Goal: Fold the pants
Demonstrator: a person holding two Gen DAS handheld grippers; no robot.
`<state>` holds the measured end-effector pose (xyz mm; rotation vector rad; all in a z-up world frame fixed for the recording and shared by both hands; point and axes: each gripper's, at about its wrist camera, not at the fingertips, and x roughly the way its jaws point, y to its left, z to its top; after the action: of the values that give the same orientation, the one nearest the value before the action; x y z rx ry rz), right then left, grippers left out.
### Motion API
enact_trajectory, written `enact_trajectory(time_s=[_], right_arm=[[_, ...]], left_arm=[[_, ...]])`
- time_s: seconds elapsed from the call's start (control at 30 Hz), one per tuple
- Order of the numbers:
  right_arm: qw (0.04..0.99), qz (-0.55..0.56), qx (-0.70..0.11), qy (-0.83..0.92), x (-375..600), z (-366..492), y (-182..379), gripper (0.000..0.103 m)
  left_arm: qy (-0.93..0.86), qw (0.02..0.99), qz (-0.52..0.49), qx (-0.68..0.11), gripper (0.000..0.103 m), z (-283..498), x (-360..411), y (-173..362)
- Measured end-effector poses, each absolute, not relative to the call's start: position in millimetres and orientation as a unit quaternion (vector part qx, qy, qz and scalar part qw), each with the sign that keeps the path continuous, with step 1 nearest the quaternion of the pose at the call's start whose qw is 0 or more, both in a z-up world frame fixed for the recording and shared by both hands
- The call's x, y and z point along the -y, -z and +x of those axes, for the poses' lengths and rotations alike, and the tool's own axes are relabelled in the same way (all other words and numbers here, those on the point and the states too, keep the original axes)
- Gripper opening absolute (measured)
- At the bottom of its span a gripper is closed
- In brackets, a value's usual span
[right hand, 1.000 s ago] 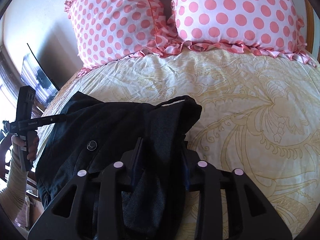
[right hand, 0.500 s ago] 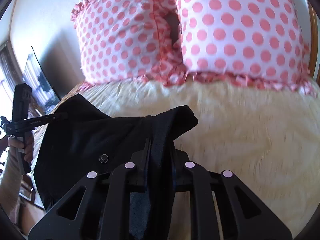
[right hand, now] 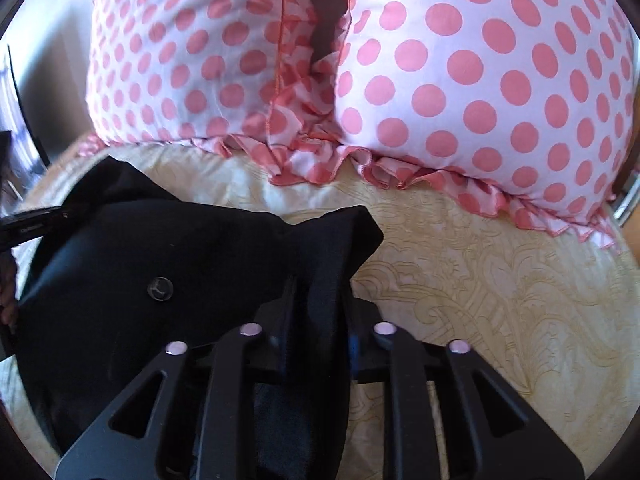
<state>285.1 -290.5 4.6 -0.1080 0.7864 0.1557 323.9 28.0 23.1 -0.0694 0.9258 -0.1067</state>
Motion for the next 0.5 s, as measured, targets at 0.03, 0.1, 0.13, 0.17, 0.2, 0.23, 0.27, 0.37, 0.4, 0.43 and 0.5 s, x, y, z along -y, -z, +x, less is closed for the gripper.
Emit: enact_trajectory(time_s=[0.03,0.1,0.13,0.17,0.2,0.23,0.27,0.37,0.4,0.43,0.5], right_arm=[[0.921,-0.063,-0.38,-0.061,291,284,-4,0.048],[0.924,-0.078,-0.373,-0.026,297,277,-9,0.072],[0.931,-0.085,-0.354,0.004,304,266,-16,0.076],[0.937,-0.089,-0.338,0.022,309,256,-22,0.076],[0.944,-0.087,-0.316,0.038,314,239,-31,0.076],[0.949,-0.078,-0.305,0.029,316,227,-36,0.076],[0.952,-0.068,-0.297,0.01,316,214,-40,0.076],[0.953,-0.072,-0.292,-0.045,295,172,-38,0.076],[0.95,-0.076,-0.296,-0.061,285,158,-33,0.076],[0.948,-0.078,-0.3,-0.071,276,153,-28,0.076],[0.945,-0.082,-0.307,-0.084,262,142,-20,0.076]], left_arm=[[0.047,0.894,-0.029,-0.445,0.033,323,-27,-25],[0.036,0.9,-0.021,-0.434,0.043,313,-29,-35],[0.031,0.905,-0.016,-0.423,0.053,304,-30,-41],[0.027,0.915,-0.005,-0.403,0.065,289,-31,-50],[0.027,0.923,0.007,-0.383,0.071,273,-30,-59],[0.032,0.929,0.016,-0.37,0.08,260,-29,-65],[0.043,0.934,0.023,-0.354,0.085,241,-26,-72],[0.084,0.932,0.019,-0.353,0.091,201,-10,-74],[0.104,0.926,0.01,-0.363,0.091,186,-3,-70],[0.116,0.922,0.007,-0.368,0.091,179,4,-66],[0.132,0.916,0.013,-0.379,0.091,160,20,-56]])
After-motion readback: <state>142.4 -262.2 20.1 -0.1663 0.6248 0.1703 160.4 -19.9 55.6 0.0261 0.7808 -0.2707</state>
